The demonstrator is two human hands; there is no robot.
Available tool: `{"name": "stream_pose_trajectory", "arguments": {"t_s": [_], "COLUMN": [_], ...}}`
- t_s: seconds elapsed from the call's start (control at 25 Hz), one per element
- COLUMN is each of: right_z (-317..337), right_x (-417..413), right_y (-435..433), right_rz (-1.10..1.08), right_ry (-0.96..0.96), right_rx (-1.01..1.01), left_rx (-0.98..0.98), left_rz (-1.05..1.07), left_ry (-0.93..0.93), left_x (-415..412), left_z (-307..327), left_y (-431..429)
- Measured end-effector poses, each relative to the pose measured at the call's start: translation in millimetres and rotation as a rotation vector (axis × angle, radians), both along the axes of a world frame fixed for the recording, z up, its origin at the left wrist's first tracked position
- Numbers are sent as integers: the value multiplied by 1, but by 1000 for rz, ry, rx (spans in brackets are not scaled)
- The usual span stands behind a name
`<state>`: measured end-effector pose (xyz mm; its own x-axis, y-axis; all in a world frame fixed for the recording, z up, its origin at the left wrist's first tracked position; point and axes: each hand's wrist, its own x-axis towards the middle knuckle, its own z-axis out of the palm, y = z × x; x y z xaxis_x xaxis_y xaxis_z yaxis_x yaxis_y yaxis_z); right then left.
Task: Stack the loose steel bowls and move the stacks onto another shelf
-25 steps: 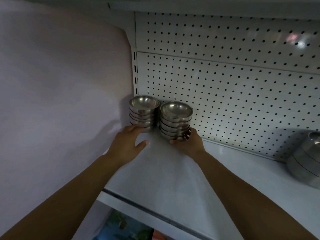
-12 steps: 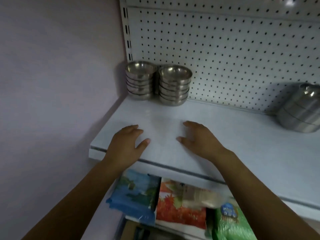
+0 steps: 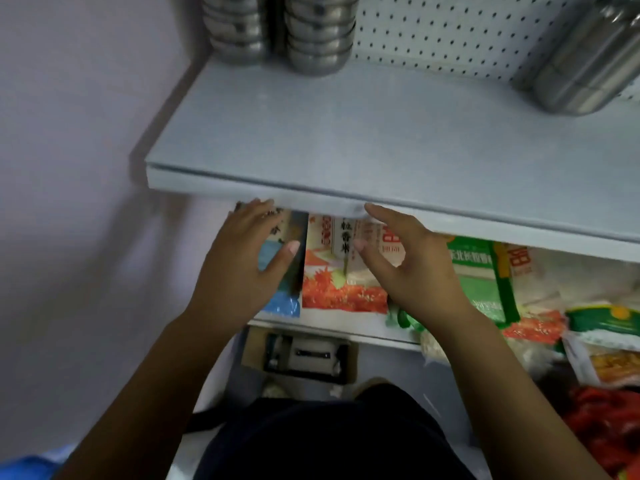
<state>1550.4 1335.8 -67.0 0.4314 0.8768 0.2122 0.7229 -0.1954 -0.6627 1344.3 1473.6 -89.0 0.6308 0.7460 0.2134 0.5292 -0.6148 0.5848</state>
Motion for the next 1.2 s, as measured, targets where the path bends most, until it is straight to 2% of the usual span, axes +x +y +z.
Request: {"name": "stream_pose_trajectory", "arguments": {"t_s": [0.2,0.32,0.44,0.6,0.72,0.84,1.04,1.2], "right_z": [-28,-47,-60,-87,-98,-94,-85,-83], "right_x": [-6,-4,-3,-27,-79,-137,-237,-349], "right_y": [-67,-109,-156,-199,-219,-221,-225,-274], "right_rz": [155,279,373,434,658,912,1072,1193], "right_ry": [65,59,83,137,180,128,3,-12], "right_rx": [-183,-296,-397,-442,-566,-639,-536,-539], "left_rx": [-105,-119,-242,-289,-288,-295,-353,-368], "left_rz": [146,329,520,593,741,961,1204,1348], "left_ry": [-49,-19,-5,119,179,162,150,118], "left_x": [-37,-54,-68,-107,-156,-200,-269,-346], "left_z": [-34,-52,-62,-78,-75,-64,-67,-67], "left_y": [-89,-157,-237,-329,-394,-452,-538,-615]}}
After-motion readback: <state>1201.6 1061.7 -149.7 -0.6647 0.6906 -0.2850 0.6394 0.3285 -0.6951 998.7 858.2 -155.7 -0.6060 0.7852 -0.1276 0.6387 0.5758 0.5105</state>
